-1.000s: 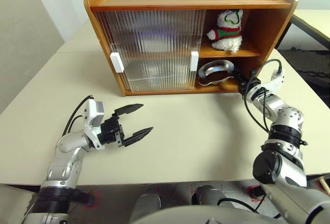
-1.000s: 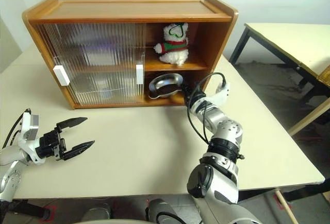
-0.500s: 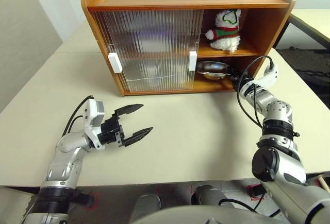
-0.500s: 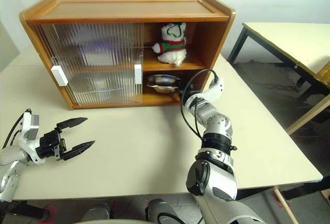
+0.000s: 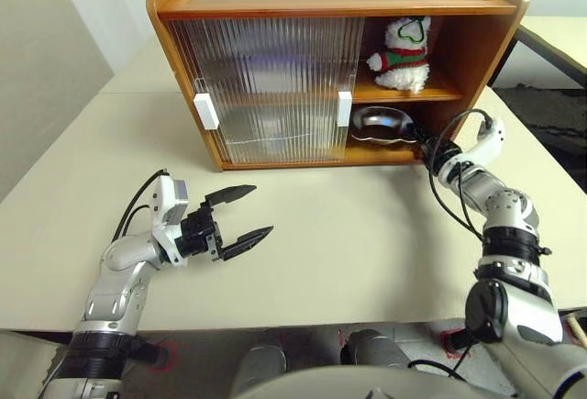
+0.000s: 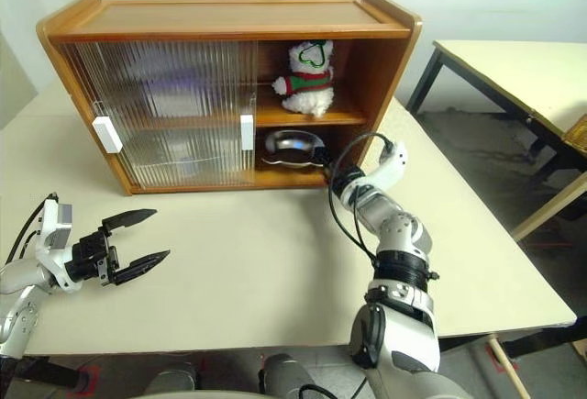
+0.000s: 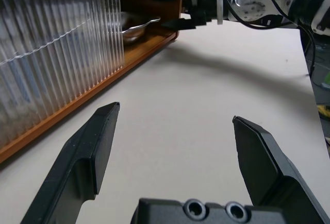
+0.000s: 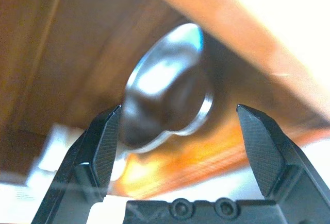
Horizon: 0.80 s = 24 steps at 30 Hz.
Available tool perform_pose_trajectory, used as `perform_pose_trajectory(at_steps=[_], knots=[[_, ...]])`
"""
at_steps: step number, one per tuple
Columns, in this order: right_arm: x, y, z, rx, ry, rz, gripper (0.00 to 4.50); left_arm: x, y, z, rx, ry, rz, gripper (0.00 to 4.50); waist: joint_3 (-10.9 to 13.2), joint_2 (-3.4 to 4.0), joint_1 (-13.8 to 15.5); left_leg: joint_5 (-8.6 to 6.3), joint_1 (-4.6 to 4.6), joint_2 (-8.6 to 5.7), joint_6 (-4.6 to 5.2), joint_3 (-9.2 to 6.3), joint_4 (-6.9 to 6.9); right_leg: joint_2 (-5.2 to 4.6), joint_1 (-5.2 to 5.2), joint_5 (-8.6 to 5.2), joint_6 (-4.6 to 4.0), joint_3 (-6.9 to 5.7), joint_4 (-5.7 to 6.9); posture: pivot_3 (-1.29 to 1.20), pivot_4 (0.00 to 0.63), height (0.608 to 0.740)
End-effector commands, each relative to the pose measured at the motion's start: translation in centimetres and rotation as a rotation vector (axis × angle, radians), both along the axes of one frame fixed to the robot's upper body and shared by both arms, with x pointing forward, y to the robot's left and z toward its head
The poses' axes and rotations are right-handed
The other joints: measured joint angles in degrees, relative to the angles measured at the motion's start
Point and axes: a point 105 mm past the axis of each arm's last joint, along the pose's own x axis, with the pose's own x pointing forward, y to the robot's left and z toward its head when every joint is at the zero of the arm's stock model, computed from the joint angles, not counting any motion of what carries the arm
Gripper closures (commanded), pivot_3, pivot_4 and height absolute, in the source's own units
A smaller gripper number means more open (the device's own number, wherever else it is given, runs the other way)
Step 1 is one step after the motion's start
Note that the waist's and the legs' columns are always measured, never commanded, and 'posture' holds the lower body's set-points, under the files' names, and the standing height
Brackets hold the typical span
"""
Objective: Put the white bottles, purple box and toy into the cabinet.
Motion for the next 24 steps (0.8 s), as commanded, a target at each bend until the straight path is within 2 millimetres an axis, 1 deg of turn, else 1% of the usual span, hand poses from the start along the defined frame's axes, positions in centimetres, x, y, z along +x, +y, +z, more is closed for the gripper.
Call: perform_pose_trajectory(at_steps=[1, 3, 5, 7, 9, 10, 12, 13, 14, 16, 17, 19, 22, 24], knots=[[-1.3, 0.0, 0.4, -0.146, -0.023, 0.089, 0.03, 0.0, -0.2, 0.0, 0.011, 0.002, -0.013, 0.00, 0.00, 0.00, 0.00, 0.00, 0.01, 0.00, 0.00, 0.00, 0.01, 0.00, 0.01, 0.00, 0.00, 0.00, 0.00, -0.11, 0.007, 0.740], [-2.5, 0.3, 0.6, -0.229, -0.047, 0.170, 0.03, 0.0, -0.2, -0.1, 0.010, 0.003, -0.013, 0.00, 0.00, -0.01, 0.00, 0.00, 0.01, -0.02, 0.00, 0.00, 0.03, 0.01, 0.05, -0.03, 0.02, 0.00, -0.01, -0.11, 0.006, 0.740], [-3.8, 1.4, 0.7, -0.284, -0.087, 0.279, 0.03, 0.0, -0.2, -0.2, 0.008, 0.004, -0.011, 0.00, 0.00, -0.01, -0.01, 0.00, 0.02, -0.06, -0.01, 0.00, 0.04, 0.01, 0.08, -0.07, 0.05, -0.01, -0.01, -0.11, 0.006, 0.740], [-4.8, 3.2, 0.6, -0.283, -0.129, 0.389, 0.03, 0.0, -0.1, -0.2, 0.007, 0.004, -0.010, 0.00, -0.01, -0.02, -0.17, 0.00, 0.02, -0.09, -0.02, 0.01, 0.06, 0.02, 0.10, -0.19, -0.01, 0.00, -0.01, -0.11, 0.003, 0.740], [-5.2, 4.0, 0.7, -0.260, -0.150, 0.420, 0.03, 0.0, -0.1, -0.3, 0.006, 0.004, -0.011, 0.00, -0.02, -0.04, -0.53, 0.01, 0.05, -0.07, -0.02, 0.05, 0.11, 0.08, 0.11, -0.47, 0.31, 0.01, 0.00, -0.10, 0.000, 0.740], [-5.1, 4.8, 1.2, -0.233, -0.177, 0.430, 0.19, 0.1, -0.2, -0.3, 0.005, 0.003, -0.011, 0.00, -0.02, -0.04, -0.54, 0.01, 0.05, -0.07, -0.03, 0.06, 0.16, 0.10, 0.12, -0.52, 0.29, 0.02, 0.00, -0.10, 0.000, 0.740], [-5.3, 7.6, 2.8, -0.175, -0.259, 0.512, 0.62, 0.1, -0.2, -0.2, 0.003, -0.002, -0.009, 0.00, -0.02, -0.03, -0.48, 0.03, 0.05, -0.07, -0.05, 0.05, 0.30, 0.11, 0.15, -0.48, 0.32, 0.02, 0.02, -0.10, 0.000, 0.740], [-5.4, 8.5, 3.3, -0.162, -0.281, 0.539, 1.04, 0.1, -0.2, -0.2, 0.003, -0.004, -0.008, 0.00, -0.02, -0.03, -0.49, 0.03, 0.05, -0.07, -0.05, 0.04, 0.35, 0.11, 0.15, -0.46, 0.31, 0.03, 0.03, -0.09, 0.000, 0.740], [-5.3, 9.1, 3.6, -0.154, -0.294, 0.551, 1.35, 0.1, -0.2, -0.2, 0.003, -0.004, -0.007, 0.00, -0.02, -0.03, -0.48, 0.04, 0.06, -0.06, -0.05, 0.04, 0.36, 0.12, 0.15, -0.43, 0.29, 0.03, 0.03, -0.09, 0.000, 0.740], [-4.9, 10.4, 4.2, -0.110, -0.310, 0.560, 2.19, 0.2, -0.2, -0.2, 0.005, -0.005, -0.005, 0.00, -0.03, -0.04, -0.30, 0.07, 0.07, -0.06, -0.07, 0.01, 0.39, 0.12, 0.16, -0.36, 0.21, 0.03, 0.03, -0.09, 0.000, 0.740], [-4.5, 11.3, 4.7, -0.087, -0.326, 0.569, 2.51, 0.1, -0.1, -0.2, 0.005, -0.006, -0.003, 0.00, -0.03, -0.05, -0.22, 0.08, 0.08, -0.05, -0.07, 0.00, 0.40, 0.11, 0.16, -0.34, 0.17, 0.03, 0.03, -0.09, 0.000, 0.740], [-4.0, 12.5, 5.3, -0.064, -0.346, 0.584, 3.32, 0.1, -0.1, -0.2, 0.007, -0.008, -0.001, 0.00, -0.03, -0.05, -0.18, 0.08, 0.08, -0.01, -0.07, -0.05, 0.39, 0.11, 0.13, -0.06, -0.32, 0.02, 0.03, -0.08, 0.000, 0.740], [-3.7, 14.2, 7.1, -0.039, -0.385, 0.619, 4.45, 0.1, 0.1, 0.0, 0.012, -0.013, 0.004, 0.00, -0.03, -0.04, 0.19, 0.08, 0.03, 0.04, -0.07, -0.16, 0.35, 0.10, 0.00, -0.01, -0.58, -0.08, 0.03, -0.07, 0.000, 0.740], [-3.7, 15.3, 7.6, -0.045, -0.396, 0.651, 4.45, 0.1, 0.1, 0.0, 0.013, -0.014, 0.007, 0.00, -0.04, -0.04, 0.38, 0.08, 0.00, 0.07, -0.08, -0.18, 0.24, 0.09, -0.04, -0.06, -0.68, -0.13, 0.03, -0.07, 0.000, 0.740]])
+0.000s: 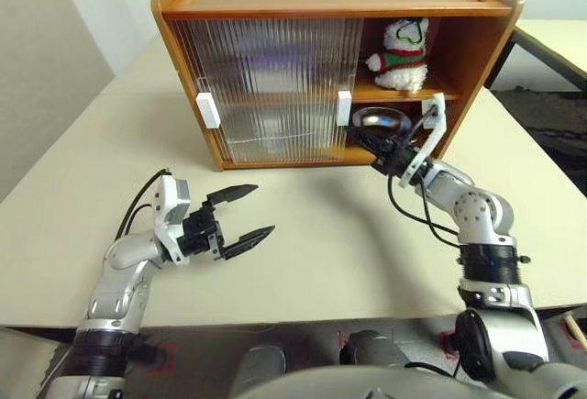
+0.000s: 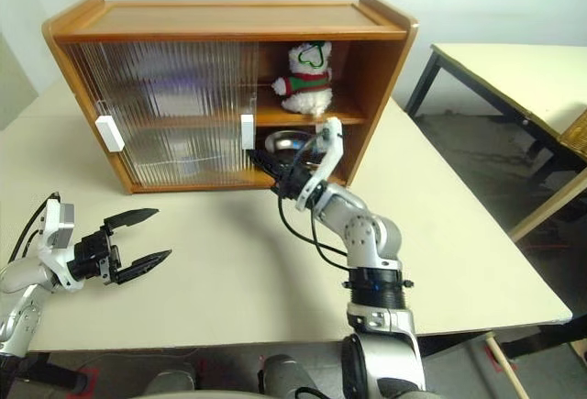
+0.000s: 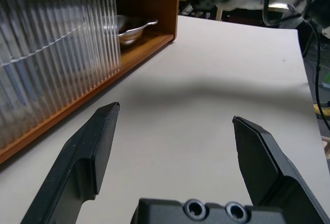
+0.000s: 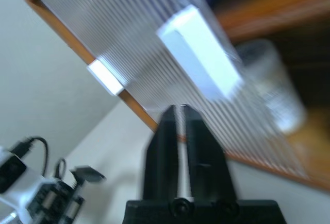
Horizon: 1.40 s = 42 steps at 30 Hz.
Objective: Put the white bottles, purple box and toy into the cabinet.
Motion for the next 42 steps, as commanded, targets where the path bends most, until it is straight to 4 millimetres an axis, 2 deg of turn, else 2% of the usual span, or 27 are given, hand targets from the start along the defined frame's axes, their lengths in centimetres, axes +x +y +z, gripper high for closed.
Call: perform_pose_trajectory(at_steps=[1, 5, 15, 25, 33, 42], knots=[[-0.1, 1.7, 0.5, -0.007, -0.001, 0.053, 4.45, 0.0, 0.2, 0.1, 0.013, -0.009, 0.005, 0.00, -0.01, -0.02, 0.13, 0.00, -0.01, 0.02, 0.00, 0.00, -0.04, 0.01, -0.01, -0.02, -0.04, -0.02, 0.00, -0.07, 0.000, 0.740], [-0.3, 3.5, 1.3, 0.012, -0.010, 0.100, 4.45, 0.0, 0.2, 0.1, 0.012, -0.009, 0.007, 0.00, -0.02, -0.03, 0.36, 0.01, 0.00, 0.07, -0.02, 0.01, -0.31, 0.08, -0.06, -0.10, -0.14, -0.08, 0.00, -0.07, 0.000, 0.740], [0.2, 5.2, 1.2, -0.056, -0.068, 0.099, 4.45, -0.1, -0.1, 0.1, 0.007, -0.006, 0.008, 0.00, -0.02, -0.03, 0.58, 0.02, 0.06, 0.29, -0.05, -0.01, -0.28, 0.31, -0.03, -0.05, -0.20, -0.08, 0.00, -0.07, 0.000, 0.740], [1.9, 3.8, 1.3, -0.088, -0.093, -0.056, 4.45, -0.2, -0.6, 0.1, -0.011, -0.008, 0.013, 0.00, -0.02, -0.02, 0.60, 0.00, 0.06, 0.70, -0.07, -0.03, -0.29, 0.73, -0.09, 0.10, -0.46, -0.08, 0.00, -0.08, 0.000, 0.740], [3.5, 1.1, 0.5, -0.141, -0.062, -0.252, 4.45, -0.3, -0.6, 0.0, -0.008, -0.004, 0.010, 0.00, -0.02, -0.02, 0.63, 0.00, 0.10, 0.89, -0.07, -0.03, -0.26, 0.90, -0.08, 0.27, -0.51, -0.09, 0.00, -0.08, 0.001, 0.740], [4.0, -0.5, 0.5, -0.181, -0.077, -0.348, 4.45, -0.3, -0.5, 0.0, -0.010, -0.001, 0.010, 0.00, -0.02, -0.03, 0.84, 0.01, 0.09, 0.91, -0.08, -0.13, -0.17, 0.87, -0.10, 0.45, -0.62, -0.09, 0.00, -0.09, 0.001, 0.740]])
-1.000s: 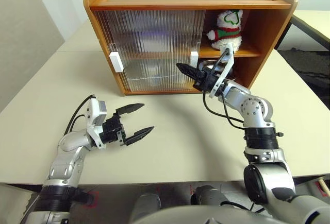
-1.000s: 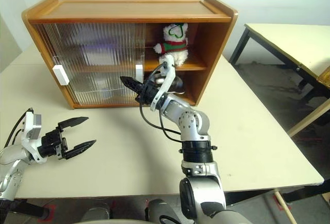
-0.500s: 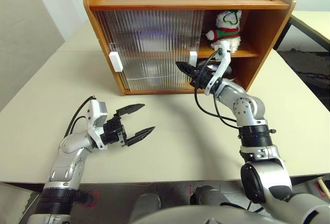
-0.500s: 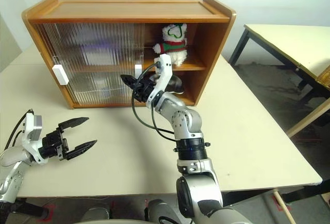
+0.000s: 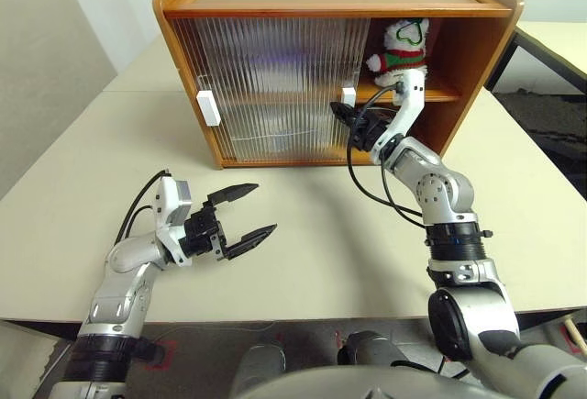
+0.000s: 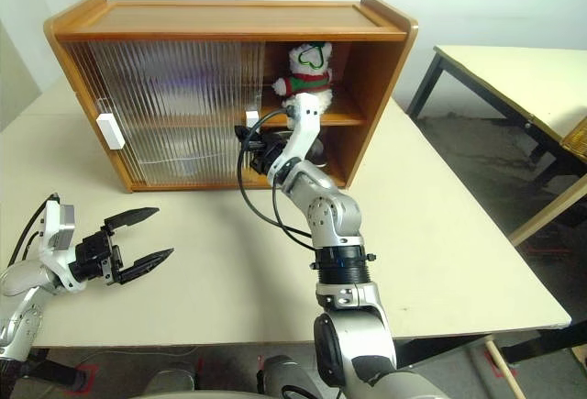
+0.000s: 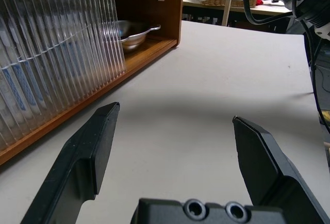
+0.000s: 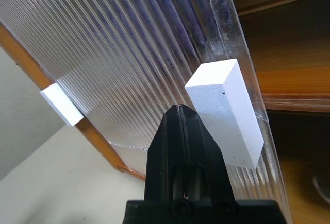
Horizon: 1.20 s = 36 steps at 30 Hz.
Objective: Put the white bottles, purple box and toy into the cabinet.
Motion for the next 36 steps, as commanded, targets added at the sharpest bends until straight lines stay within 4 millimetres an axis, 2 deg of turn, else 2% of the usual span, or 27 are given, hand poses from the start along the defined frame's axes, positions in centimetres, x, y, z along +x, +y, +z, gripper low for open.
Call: perform_pose_trajectory(at_steps=[1, 8, 21, 30, 36], knots=[[0.8, -2.4, -0.3, -0.028, -0.002, -0.117, 4.45, -0.2, -0.1, -0.2, 0.002, 0.014, -0.010, 0.00, 0.00, 0.00, 0.00, 0.00, 0.00, 0.01, 0.00, -0.01, 0.00, -0.01, -0.01, 0.01, -0.02, 0.00, 0.00, -0.09, 0.002, 0.740], [1.0, -4.2, -1.2, -0.090, 0.004, -0.175, 4.45, -0.1, 0.1, -0.3, 0.002, 0.015, -0.008, 0.00, -0.02, -0.02, 0.38, 0.01, -0.01, 0.20, -0.01, -0.06, 0.00, 0.03, -0.04, 0.10, -0.17, -0.07, 0.00, -0.09, 0.004, 0.740], [1.2, -7.6, -1.3, -0.139, 0.003, -0.273, 4.45, 0.1, 0.1, -0.4, 0.002, 0.014, -0.020, 0.00, -0.02, -0.03, 0.60, -0.04, -0.04, 0.18, -0.11, -0.51, 0.21, 0.04, -0.20, 0.21, -0.38, -0.04, -0.03, -0.10, 0.000, 0.740], [1.4, -11.2, -1.6, -0.206, -0.009, -0.356, 4.45, 0.4, 0.6, -0.3, 0.009, 0.009, -0.007, 0.00, -0.02, -0.05, 0.87, -0.09, -0.10, 0.12, -0.29, -0.60, 0.31, 0.00, -0.16, 0.24, -0.42, -0.03, -0.08, -0.10, 0.000, 0.740], [1.4, -12.2, -1.5, -0.225, -0.018, -0.384, 4.45, 0.4, 0.7, -0.3, 0.008, 0.011, -0.005, 0.00, -0.02, -0.03, 0.45, -0.14, -0.09, 0.20, -0.41, -0.59, 0.30, 0.08, -0.21, 0.23, -0.39, -0.01, -0.08, -0.11, 0.000, 0.740]])
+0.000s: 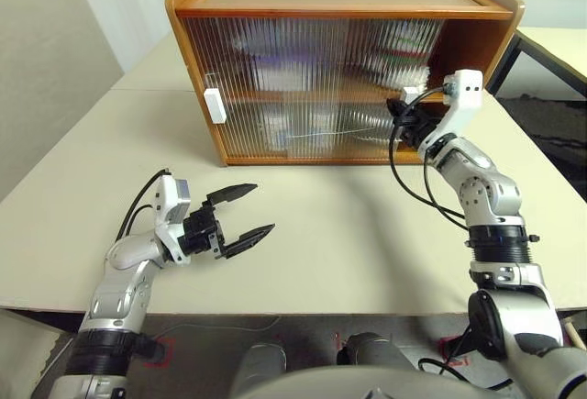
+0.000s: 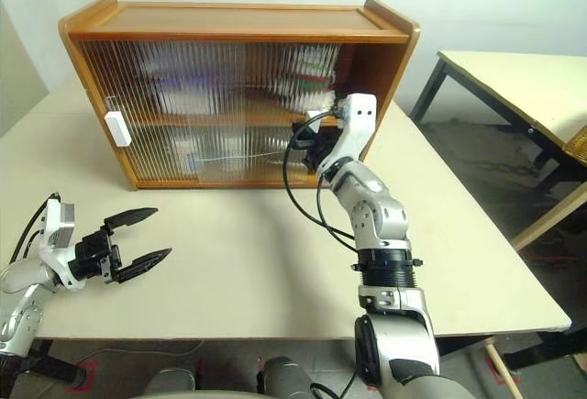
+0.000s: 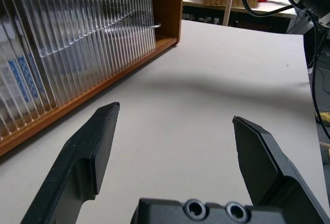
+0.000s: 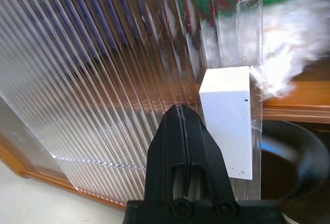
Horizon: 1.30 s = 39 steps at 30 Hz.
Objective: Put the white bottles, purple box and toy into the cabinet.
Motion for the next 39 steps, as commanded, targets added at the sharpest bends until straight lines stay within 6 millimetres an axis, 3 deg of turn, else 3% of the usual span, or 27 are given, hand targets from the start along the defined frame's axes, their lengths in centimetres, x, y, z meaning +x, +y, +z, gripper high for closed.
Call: perform_pose_trajectory(at_steps=[1, 25, 32, 36, 39], knots=[[0.2, -3.6, -1.0, -0.029, 0.030, -0.147, 4.45, 0.1, 0.2, 0.0, 0.006, -0.003, 0.004, 0.00, 0.00, 0.00, -0.07, 0.00, 0.00, 0.01, 0.00, 0.00, -0.01, 0.01, 0.00, -0.02, 0.04, 0.00, 0.00, -0.11, 0.000, 0.740], [-0.5, -9.1, -1.7, -0.129, 0.039, -0.367, 4.45, 0.4, 0.0, 0.2, 0.006, 0.002, -0.022, 0.00, 0.01, 0.01, -0.61, -0.10, -0.06, 0.02, -0.17, 0.01, -0.01, -0.06, -0.05, -0.30, 0.53, 0.04, -0.07, -0.15, 0.001, 0.740], [-0.8, -11.2, -1.1, -0.141, 0.013, -0.443, 4.45, 0.5, -0.1, 0.1, 0.006, 0.008, -0.032, 0.00, 0.00, -0.01, -0.94, -0.10, -0.56, 0.04, -0.16, 0.04, 0.00, -0.06, -0.22, 0.00, 0.13, 0.06, -0.10, -0.16, 0.005, 0.740], [-0.7, -11.3, -0.8, -0.143, 0.006, -0.443, 4.45, 0.5, -0.2, 0.1, 0.003, 0.006, -0.031, 0.00, 0.01, 0.00, -0.86, -0.03, -0.78, -0.01, -0.06, 0.03, 0.08, -0.08, -0.31, 0.14, 0.35, 0.07, -0.22, -0.16, 0.005, 0.740], [-0.5, -10.0, -0.7, -0.113, 0.002, -0.365, 4.45, 0.5, -0.1, 0.1, 0.002, 0.006, -0.024, 0.00, 0.01, 0.00, -0.80, -0.03, -0.77, -0.02, -0.05, 0.01, 0.09, -0.14, -0.49, 0.17, 0.46, 0.07, -0.40, -0.16, 0.005, 0.740]])
